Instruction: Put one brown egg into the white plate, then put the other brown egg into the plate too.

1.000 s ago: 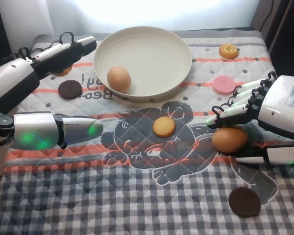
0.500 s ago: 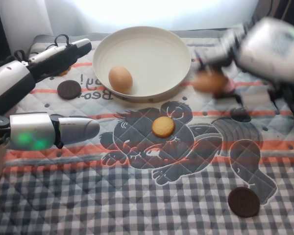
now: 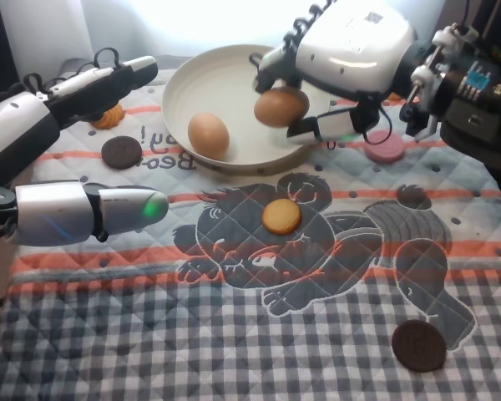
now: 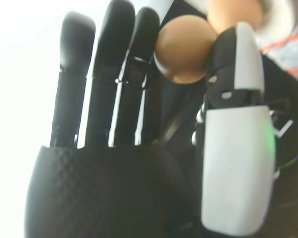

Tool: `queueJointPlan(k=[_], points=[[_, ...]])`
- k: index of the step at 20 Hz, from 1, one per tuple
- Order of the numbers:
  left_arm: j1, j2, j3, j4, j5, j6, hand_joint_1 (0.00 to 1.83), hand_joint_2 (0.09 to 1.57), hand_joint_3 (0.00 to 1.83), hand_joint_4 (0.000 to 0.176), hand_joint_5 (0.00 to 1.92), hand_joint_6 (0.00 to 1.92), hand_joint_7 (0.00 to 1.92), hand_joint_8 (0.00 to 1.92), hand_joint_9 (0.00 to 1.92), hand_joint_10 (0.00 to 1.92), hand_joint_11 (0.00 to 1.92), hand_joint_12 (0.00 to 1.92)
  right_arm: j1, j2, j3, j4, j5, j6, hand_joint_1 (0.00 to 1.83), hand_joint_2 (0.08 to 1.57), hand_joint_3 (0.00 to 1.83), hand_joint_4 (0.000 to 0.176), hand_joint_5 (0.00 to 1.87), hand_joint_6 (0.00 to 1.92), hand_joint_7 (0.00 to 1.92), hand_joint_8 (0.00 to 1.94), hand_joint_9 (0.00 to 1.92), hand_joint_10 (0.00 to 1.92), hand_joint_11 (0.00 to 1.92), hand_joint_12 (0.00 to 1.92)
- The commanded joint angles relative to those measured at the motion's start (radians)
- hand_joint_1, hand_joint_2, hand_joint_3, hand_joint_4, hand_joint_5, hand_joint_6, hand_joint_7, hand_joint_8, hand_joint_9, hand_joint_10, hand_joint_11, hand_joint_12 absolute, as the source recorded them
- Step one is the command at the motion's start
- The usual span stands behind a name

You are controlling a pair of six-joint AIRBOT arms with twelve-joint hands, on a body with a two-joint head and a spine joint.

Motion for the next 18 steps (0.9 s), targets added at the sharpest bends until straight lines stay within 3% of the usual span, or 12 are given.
queueJointPlan(k=[1, 2, 3, 6, 8, 11, 12, 13, 14, 15, 17, 18], points=[[-0.013, -0.003, 0.001, 0.02, -0.116, -0.006, 0.64, 0.88, 0.0, 0.172, 0.15, 0.0, 0.22, 0.0, 0.25, 0.0, 0.0, 0.76, 0.022, 0.005, 0.009, 0.034, 0.108, -0.002, 0.66, 0.89, 0.0, 0.054, 0.32, 0.01, 0.51, 0.05, 0.5, 0.22, 0.22, 1.08], [-0.012, -0.003, 0.0, 0.018, -0.124, -0.006, 0.63, 0.88, 0.0, 0.171, 0.15, 0.0, 0.23, 0.0, 0.25, 0.0, 0.0, 0.8, 0.031, 0.005, 0.009, 0.026, 0.108, -0.002, 0.53, 0.84, 0.0, 0.077, 0.11, 0.0, 0.34, 0.01, 0.35, 0.08, 0.04, 0.94], [-0.012, -0.003, 0.001, 0.018, -0.132, -0.009, 0.64, 0.88, 0.0, 0.166, 0.15, 0.0, 0.23, 0.0, 0.26, 0.0, 0.0, 0.83, 0.033, 0.006, 0.002, 0.024, 0.117, -0.002, 0.48, 0.83, 0.0, 0.085, 0.02, 0.0, 0.26, 0.01, 0.28, 0.03, 0.01, 0.8], [-0.015, 0.012, 0.011, 0.041, -0.144, -0.057, 0.64, 0.9, 0.0, 0.163, 0.14, 0.0, 0.21, 0.0, 0.23, 0.0, 0.0, 0.66, 0.033, 0.078, -0.053, 0.039, 0.18, -0.002, 0.46, 0.83, 0.0, 0.086, 0.0, 0.0, 0.16, 0.0, 0.16, 0.01, 0.0, 0.52], [-0.021, 0.025, 0.036, 0.068, -0.157, -0.15, 0.63, 0.9, 0.0, 0.174, 0.13, 0.0, 0.2, 0.0, 0.2, 0.0, 0.0, 0.51, 0.033, 0.151, -0.108, 0.083, 0.267, -0.002, 0.52, 0.83, 0.0, 0.151, 0.0, 0.0, 0.11, 0.01, 0.04, 0.01, 0.0, 0.04], [-0.022, 0.049, 0.041, 0.091, -0.199, -0.208, 0.65, 0.89, 0.0, 0.176, 0.16, 0.0, 0.22, 0.0, 0.24, 0.01, 0.0, 0.62, -0.015, 0.237, -0.176, 0.139, 0.385, -0.002, 0.57, 0.81, 0.0, 0.148, 0.0, 0.0, 0.14, 0.01, 0.06, 0.02, 0.0, 0.0], [-0.022, 0.064, 0.028, 0.1, -0.23, -0.208, 0.68, 0.88, 0.0, 0.176, 0.18, 0.01, 0.26, 0.01, 0.28, 0.01, 0.0, 0.7, -0.06, 0.285, -0.221, 0.175, 0.446, -0.002, 0.51, 0.83, 0.0, 0.167, 0.0, 0.0, 0.14, 0.01, 0.08, 0.02, 0.0, 0.0], [-0.019, 0.072, 0.018, 0.107, -0.255, -0.208, 0.65, 0.88, 0.0, 0.176, 0.19, 0.0, 0.29, 0.01, 0.31, 0.01, 0.0, 0.77, -0.1, 0.318, -0.254, 0.204, 0.486, -0.002, 0.59, 0.83, 0.0, 0.149, 0.0, 0.0, 0.12, 0.0, 0.06, 0.01, 0.0, 0.0], [-0.014, 0.078, 0.009, 0.111, -0.273, -0.208, 0.63, 0.88, 0.0, 0.176, 0.17, 0.0, 0.29, 0.0, 0.29, 0.0, 0.0, 0.81, -0.128, 0.342, -0.28, 0.228, 0.515, -0.002, 0.65, 0.81, 0.0, 0.145, 0.0, 0.0, 0.13, 0.01, 0.07, 0.01, 0.02, 0.01], [-0.003, 0.085, -0.002, 0.114, -0.298, -0.208, 0.63, 0.88, 0.0, 0.176, 0.16, 0.0, 0.28, 0.0, 0.28, 0.0, 0.0, 0.82, -0.17, 0.372, -0.315, 0.256, 0.549, -0.002, 0.69, 0.81, 0.0, 0.164, 0.0, 0.0, 0.14, 0.01, 0.08, 0.01, 0.02, 0.01], [0.014, 0.098, -0.017, 0.118, -0.322, -0.208, 0.73, 0.82, 0.0, 0.151, 0.21, 0.0, 0.28, 0.0, 0.27, 0.0, 0.0, 0.95, -0.239, 0.407, -0.363, 0.278, 0.588, -0.002, 0.75, 0.87, 0.01, 0.142, 0.03, 0.01, 0.12, 0.0, 0.12, 0.02, 0.01, 0.0], [0.018, 0.101, -0.019, 0.119, -0.321, -0.208, 0.74, 0.81, 0.0, 0.141, 0.21, 0.0, 0.27, 0.0, 0.26, 0.0, 0.0, 1.0, -0.281, 0.42, -0.386, 0.303, 0.611, -0.002, 0.74, 0.86, 0.01, 0.15, 0.03, 0.01, 0.12, 0.0, 0.13, 0.02, 0.01, 0.01]])
